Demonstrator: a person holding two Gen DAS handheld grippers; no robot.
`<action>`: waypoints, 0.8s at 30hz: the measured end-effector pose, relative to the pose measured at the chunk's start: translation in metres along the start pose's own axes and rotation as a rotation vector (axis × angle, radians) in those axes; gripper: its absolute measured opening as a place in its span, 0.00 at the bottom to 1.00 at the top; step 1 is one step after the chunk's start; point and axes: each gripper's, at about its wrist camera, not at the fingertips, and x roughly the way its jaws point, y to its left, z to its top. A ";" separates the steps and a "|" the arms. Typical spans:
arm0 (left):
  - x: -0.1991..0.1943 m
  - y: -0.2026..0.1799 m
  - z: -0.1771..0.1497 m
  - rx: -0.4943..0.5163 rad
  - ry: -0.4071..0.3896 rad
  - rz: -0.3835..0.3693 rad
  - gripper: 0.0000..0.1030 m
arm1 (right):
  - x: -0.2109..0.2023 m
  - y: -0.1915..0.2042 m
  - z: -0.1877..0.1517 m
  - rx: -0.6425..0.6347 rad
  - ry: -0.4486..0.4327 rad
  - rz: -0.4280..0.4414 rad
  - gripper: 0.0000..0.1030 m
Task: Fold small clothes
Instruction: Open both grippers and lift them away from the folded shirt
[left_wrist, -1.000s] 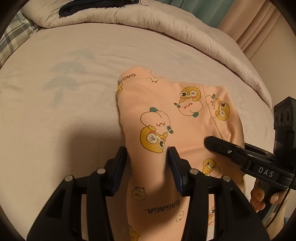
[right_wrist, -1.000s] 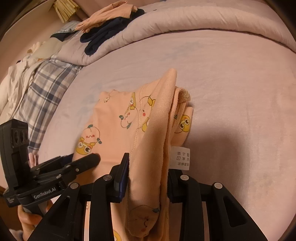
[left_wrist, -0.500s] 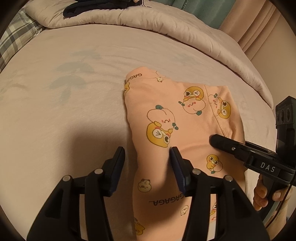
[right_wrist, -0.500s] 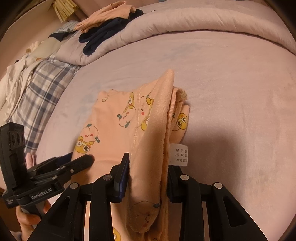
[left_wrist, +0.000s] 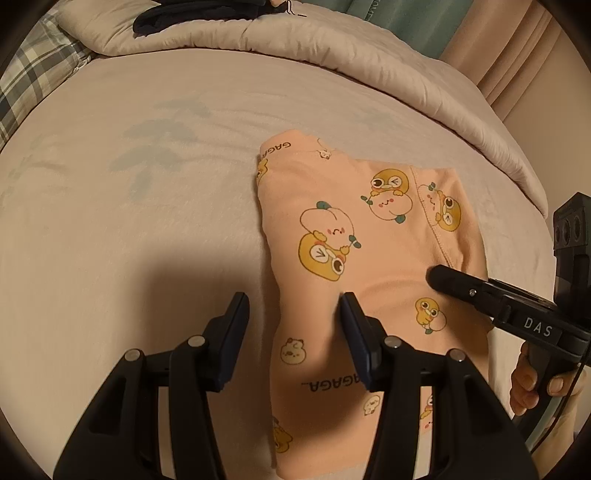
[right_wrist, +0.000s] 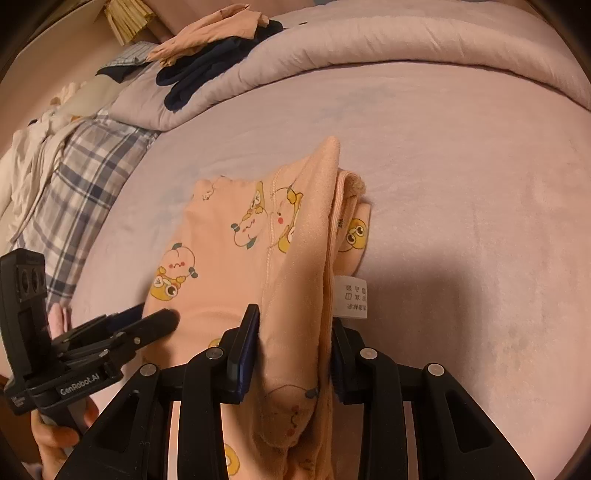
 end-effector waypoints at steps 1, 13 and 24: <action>0.000 0.000 0.000 -0.002 0.000 0.000 0.50 | 0.000 0.001 0.000 0.001 0.000 -0.001 0.31; -0.007 0.004 -0.005 -0.003 0.001 0.015 0.51 | -0.005 0.001 -0.005 0.009 -0.003 -0.007 0.33; -0.009 0.007 -0.011 -0.009 -0.001 0.027 0.51 | -0.010 -0.003 -0.012 0.019 -0.001 -0.019 0.39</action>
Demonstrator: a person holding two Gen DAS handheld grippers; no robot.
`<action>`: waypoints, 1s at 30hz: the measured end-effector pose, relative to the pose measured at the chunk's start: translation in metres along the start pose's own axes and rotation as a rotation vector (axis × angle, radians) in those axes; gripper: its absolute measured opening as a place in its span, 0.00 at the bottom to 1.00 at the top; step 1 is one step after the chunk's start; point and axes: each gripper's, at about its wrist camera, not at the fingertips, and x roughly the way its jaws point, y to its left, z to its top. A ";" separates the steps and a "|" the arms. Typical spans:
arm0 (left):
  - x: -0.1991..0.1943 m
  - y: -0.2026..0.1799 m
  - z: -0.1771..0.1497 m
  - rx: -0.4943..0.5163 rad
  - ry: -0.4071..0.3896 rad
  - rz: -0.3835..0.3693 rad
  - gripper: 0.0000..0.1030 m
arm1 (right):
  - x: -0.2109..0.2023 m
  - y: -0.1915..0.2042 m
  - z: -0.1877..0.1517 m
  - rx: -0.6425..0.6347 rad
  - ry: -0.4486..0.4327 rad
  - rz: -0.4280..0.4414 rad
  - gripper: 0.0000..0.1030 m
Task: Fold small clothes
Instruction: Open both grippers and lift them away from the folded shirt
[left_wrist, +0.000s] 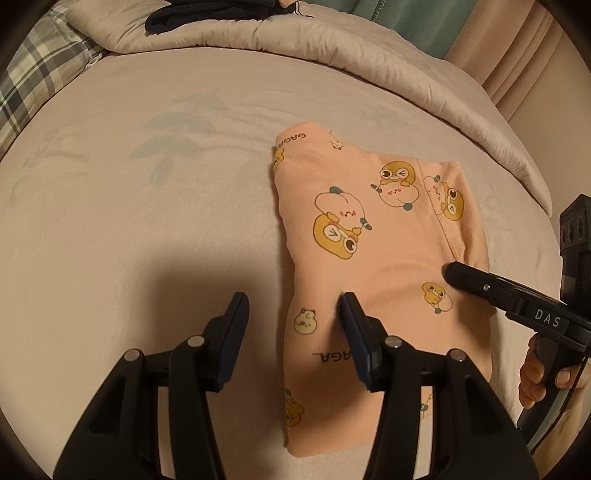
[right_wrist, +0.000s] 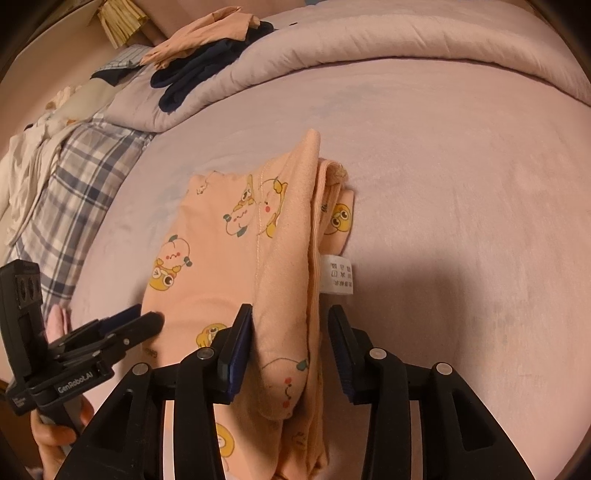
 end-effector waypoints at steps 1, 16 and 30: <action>-0.001 -0.001 -0.001 0.001 -0.001 0.002 0.51 | 0.000 -0.001 -0.001 0.000 0.000 0.000 0.39; -0.011 0.003 -0.018 -0.002 -0.008 0.037 0.54 | -0.011 0.006 -0.012 -0.055 -0.019 -0.009 0.45; -0.023 0.002 -0.052 0.016 0.005 0.073 0.52 | -0.018 0.020 -0.043 -0.178 0.028 -0.114 0.45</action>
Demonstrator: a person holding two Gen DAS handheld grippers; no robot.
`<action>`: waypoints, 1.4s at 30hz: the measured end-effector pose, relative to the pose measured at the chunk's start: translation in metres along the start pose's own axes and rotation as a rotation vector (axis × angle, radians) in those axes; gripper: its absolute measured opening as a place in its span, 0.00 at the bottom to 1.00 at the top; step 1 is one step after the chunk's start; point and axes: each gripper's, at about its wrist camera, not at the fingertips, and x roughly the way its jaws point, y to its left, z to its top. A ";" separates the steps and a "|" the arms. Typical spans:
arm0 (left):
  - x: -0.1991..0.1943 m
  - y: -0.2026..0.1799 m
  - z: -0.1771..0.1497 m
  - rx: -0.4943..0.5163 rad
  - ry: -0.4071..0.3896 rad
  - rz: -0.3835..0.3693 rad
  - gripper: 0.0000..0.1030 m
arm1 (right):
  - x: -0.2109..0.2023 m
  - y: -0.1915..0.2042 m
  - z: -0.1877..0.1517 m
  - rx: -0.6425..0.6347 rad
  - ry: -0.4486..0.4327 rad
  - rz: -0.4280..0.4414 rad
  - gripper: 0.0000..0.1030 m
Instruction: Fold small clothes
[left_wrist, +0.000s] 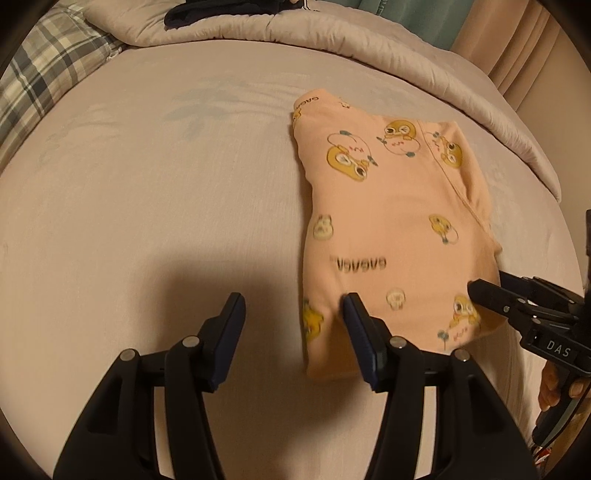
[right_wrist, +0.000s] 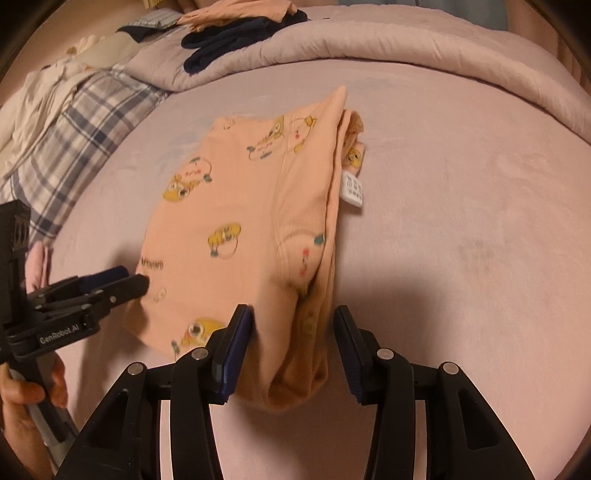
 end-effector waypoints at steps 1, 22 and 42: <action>-0.005 -0.002 -0.003 0.008 -0.006 0.011 0.52 | -0.005 0.003 -0.003 -0.015 -0.006 -0.010 0.45; -0.108 -0.033 -0.031 0.041 -0.136 0.068 0.99 | -0.086 0.041 -0.035 -0.081 -0.187 -0.035 0.78; -0.149 -0.044 -0.043 0.040 -0.195 0.152 0.99 | -0.119 0.055 -0.044 -0.066 -0.282 -0.046 0.99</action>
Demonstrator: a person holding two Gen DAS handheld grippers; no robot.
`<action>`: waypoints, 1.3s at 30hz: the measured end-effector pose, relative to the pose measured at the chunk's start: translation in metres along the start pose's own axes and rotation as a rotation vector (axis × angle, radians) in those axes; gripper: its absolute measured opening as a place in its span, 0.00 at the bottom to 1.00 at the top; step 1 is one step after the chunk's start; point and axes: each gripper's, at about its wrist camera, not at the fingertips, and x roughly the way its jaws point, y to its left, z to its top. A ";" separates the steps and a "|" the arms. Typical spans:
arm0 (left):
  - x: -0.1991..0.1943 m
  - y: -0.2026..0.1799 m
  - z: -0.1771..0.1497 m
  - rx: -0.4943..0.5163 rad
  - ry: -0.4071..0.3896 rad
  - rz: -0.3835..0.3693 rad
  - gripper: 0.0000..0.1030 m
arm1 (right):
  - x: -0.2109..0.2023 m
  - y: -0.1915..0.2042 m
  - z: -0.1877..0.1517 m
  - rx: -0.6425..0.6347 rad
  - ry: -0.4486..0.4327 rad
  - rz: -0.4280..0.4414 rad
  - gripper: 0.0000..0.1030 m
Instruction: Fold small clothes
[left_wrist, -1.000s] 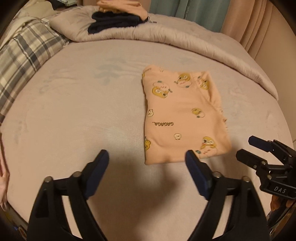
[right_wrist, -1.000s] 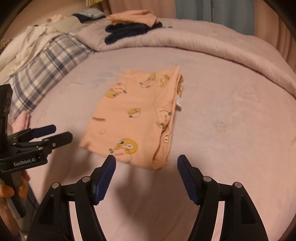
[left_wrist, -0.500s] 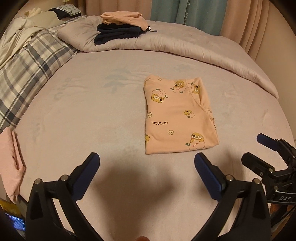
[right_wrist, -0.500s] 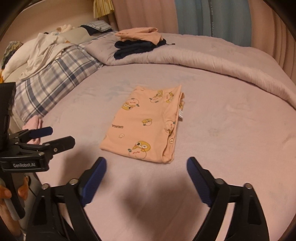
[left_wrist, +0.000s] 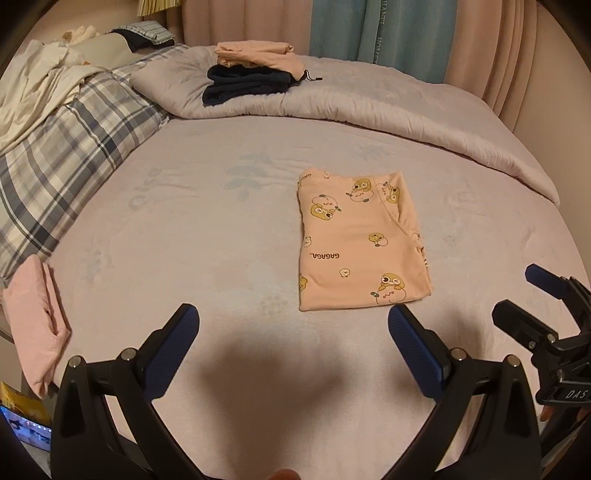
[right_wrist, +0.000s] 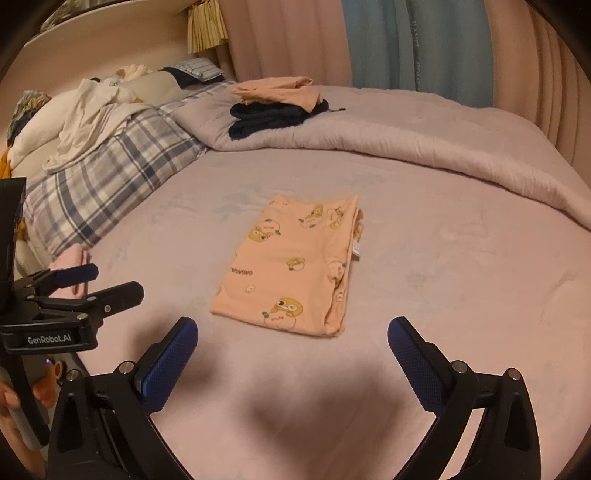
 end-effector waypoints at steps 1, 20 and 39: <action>-0.002 0.000 0.000 0.004 -0.006 0.004 0.99 | -0.001 0.000 0.001 0.004 -0.001 0.001 0.99; -0.008 0.000 0.002 -0.011 -0.029 0.017 0.99 | -0.005 0.001 0.002 0.018 -0.004 -0.001 0.99; -0.009 -0.002 0.001 -0.005 -0.038 0.024 0.99 | -0.007 -0.008 0.000 0.035 0.002 -0.001 0.99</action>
